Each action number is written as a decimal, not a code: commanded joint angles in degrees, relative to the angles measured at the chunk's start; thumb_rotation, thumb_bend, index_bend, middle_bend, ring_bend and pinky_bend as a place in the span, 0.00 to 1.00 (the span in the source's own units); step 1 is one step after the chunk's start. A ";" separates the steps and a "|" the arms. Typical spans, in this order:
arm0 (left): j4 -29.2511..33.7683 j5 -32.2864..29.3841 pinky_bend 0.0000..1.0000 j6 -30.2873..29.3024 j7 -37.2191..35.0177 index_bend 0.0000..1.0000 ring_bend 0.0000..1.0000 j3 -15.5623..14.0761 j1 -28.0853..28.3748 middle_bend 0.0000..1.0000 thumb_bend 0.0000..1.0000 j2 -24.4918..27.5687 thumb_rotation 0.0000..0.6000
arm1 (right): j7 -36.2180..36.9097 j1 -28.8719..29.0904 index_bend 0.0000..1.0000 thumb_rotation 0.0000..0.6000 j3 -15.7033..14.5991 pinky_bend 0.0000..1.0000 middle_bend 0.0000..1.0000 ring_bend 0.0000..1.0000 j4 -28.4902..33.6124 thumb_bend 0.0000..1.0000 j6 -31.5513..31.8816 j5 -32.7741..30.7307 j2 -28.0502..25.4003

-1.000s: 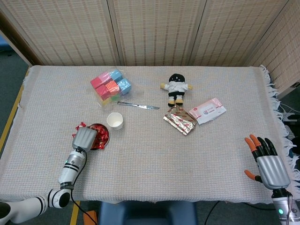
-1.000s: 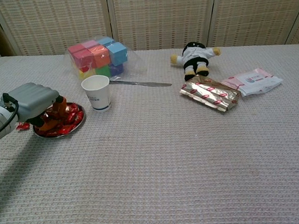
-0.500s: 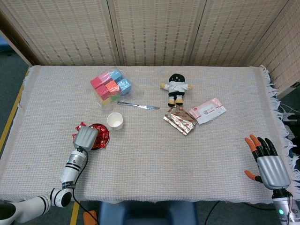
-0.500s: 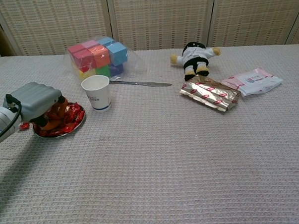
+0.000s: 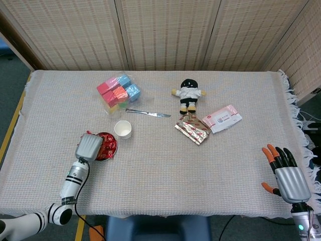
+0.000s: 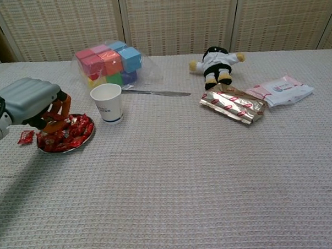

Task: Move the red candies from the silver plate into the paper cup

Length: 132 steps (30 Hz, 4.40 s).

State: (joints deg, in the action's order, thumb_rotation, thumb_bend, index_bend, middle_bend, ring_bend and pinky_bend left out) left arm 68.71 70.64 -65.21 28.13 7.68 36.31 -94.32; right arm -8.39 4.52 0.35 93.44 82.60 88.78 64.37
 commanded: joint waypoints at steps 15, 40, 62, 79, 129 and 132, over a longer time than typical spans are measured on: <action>1.54 -1.64 1.00 2.78 -0.79 0.66 0.63 8.64 7.95 0.70 0.49 -0.07 1.00 | -0.63 0.53 0.00 1.00 0.45 0.05 0.00 0.00 0.11 0.00 -1.23 -1.29 0.26; 0.94 -0.70 1.00 3.66 -2.80 0.26 0.33 6.08 9.74 0.33 0.43 -1.79 1.00 | 0.50 0.48 0.00 1.00 0.57 0.06 0.00 0.00 -0.04 0.00 -1.40 -1.94 -0.40; 6.38 -4.39 1.00 4.30 -3.01 0.07 0.19 -2.31 -0.36 0.11 0.36 2.23 1.00 | 0.34 0.69 0.00 1.00 -0.21 0.06 0.00 0.00 0.20 0.00 -1.25 0.13 -0.17; 0.04 -7.33 1.00 6.27 4.62 0.27 0.34 -1.91 0.78 0.25 0.36 -2.04 1.00 | 0.60 0.51 0.00 1.00 -0.28 0.06 0.00 0.00 0.28 0.00 -0.96 0.18 -0.37; -2.68 -0.20 1.00 1.10 -3.56 0.75 0.66 1.59 -0.40 0.74 0.60 -2.18 1.00 | 0.14 0.50 0.00 1.00 0.04 0.11 0.00 0.00 0.43 0.00 -1.05 -0.58 -0.34; -0.11 0.16 1.00 -0.32 -3.37 0.75 0.66 2.50 -0.55 0.74 0.60 -0.24 1.00 | 0.15 0.53 0.00 1.00 0.09 0.11 0.00 0.00 0.43 0.00 -1.13 -0.72 -0.34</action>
State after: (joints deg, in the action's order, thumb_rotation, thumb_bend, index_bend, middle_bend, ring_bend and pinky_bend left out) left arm 67.34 70.46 -64.61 24.74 9.54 35.90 -95.67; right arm -8.24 5.04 0.45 93.88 81.47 88.06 64.03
